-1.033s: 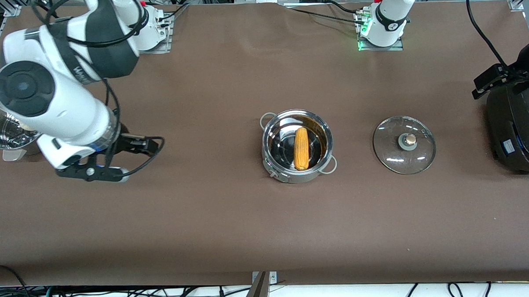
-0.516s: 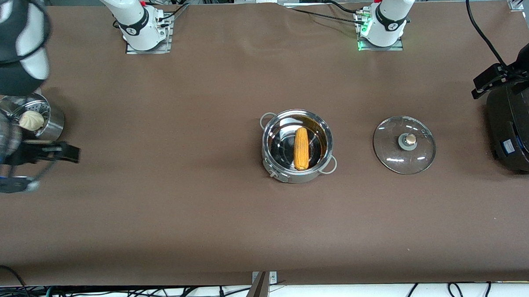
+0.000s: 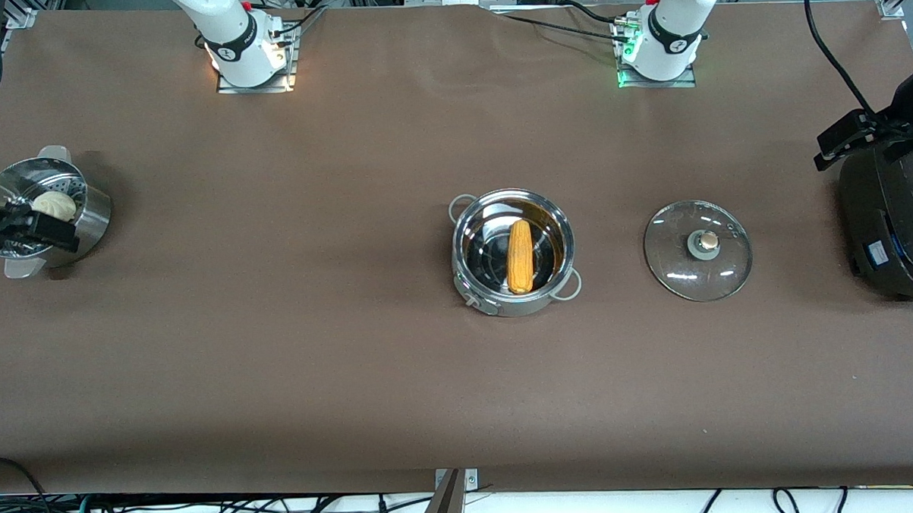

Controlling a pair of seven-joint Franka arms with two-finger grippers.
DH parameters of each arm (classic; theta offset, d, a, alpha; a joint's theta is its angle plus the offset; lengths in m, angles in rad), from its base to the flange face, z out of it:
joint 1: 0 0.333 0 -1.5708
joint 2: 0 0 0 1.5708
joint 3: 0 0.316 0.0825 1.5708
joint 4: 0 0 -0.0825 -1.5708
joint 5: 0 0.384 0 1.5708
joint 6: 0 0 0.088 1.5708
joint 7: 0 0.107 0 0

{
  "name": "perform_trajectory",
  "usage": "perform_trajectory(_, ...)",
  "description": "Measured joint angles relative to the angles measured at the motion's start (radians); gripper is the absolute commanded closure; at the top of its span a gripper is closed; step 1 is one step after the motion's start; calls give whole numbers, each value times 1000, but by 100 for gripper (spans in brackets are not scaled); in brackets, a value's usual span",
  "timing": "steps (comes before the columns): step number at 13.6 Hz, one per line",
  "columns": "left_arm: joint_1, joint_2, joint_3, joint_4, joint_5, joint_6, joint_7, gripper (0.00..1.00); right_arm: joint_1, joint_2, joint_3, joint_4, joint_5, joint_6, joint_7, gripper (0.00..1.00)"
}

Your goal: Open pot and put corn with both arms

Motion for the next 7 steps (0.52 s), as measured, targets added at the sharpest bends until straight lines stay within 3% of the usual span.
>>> perform_trajectory(3, 0, 0, -3, 0, 0, 0, 0, 0, 2, -111, 12, -140, 1, -3, -3, 0)
perform_trajectory(7, 0, 0, -5, 0, 0, -30, 0, 0, 3, -179, 25, -262, 1, -3, -3, 0)
